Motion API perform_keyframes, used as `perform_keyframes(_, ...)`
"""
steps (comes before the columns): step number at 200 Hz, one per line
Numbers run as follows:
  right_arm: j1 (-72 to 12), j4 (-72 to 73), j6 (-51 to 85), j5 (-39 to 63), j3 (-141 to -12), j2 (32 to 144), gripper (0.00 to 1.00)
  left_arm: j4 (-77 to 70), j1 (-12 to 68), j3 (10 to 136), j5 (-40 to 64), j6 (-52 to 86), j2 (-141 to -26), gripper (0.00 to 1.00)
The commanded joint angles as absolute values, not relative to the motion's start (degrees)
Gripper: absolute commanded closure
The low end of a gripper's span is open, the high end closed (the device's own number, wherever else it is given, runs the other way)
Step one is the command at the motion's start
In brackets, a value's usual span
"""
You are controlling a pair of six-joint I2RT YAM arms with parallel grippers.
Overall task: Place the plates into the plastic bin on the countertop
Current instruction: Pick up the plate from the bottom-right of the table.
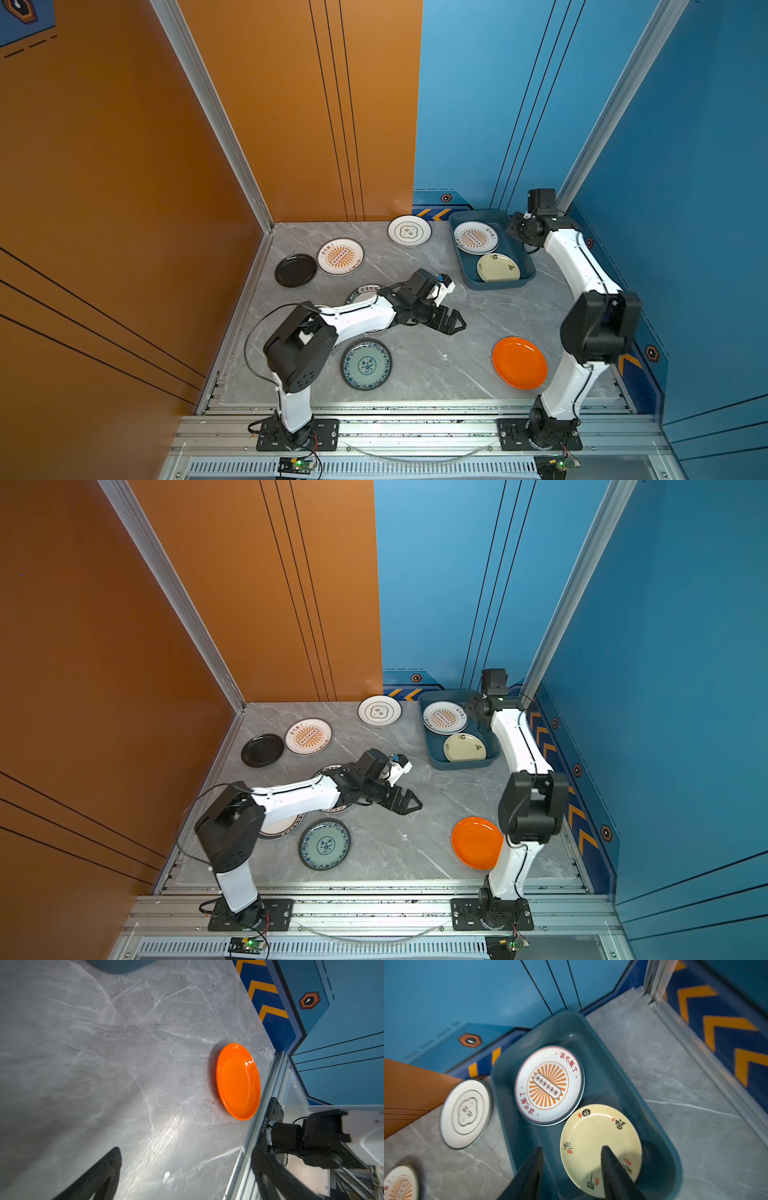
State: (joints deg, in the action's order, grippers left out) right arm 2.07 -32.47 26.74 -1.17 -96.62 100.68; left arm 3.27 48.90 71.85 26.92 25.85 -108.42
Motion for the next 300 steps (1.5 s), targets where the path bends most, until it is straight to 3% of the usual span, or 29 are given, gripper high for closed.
perform_keyframes(1,4.3,-31.2,25.4,-0.1,-89.0,93.4,0.52,-0.6,51.0,76.8,29.2,28.3,-111.9,0.01)
perform_keyframes(38,7.7,-30.4,25.1,2.7,-77.5,82.7,0.52,-1.8,53.9,82.7,34.0,30.8,-119.5,0.06)
perform_keyframes(82,9.4,-29.6,25.4,5.6,-70.5,77.5,0.52,-1.9,57.2,88.1,36.5,32.4,-125.8,0.12)
perform_keyframes(88,9.4,-29.5,25.5,5.8,-70.0,77.2,0.52,-1.9,57.5,88.6,36.7,32.7,-126.6,0.19)
perform_keyframes(125,9.5,-28.8,25.9,7.3,-69.3,76.9,0.53,-2.0,59.1,91.1,37.6,34.3,-130.4,0.30)
perform_keyframes(262,9.6,-28.1,25.8,7.9,-68.2,75.5,0.53,6.7,60.3,97.3,34.4,31.5,-135.4,0.55)
perform_keyframes(300,9.6,-28.1,25.7,7.9,-68.1,75.2,0.53,7.6,60.0,98.7,34.9,31.4,-136.7,0.71)
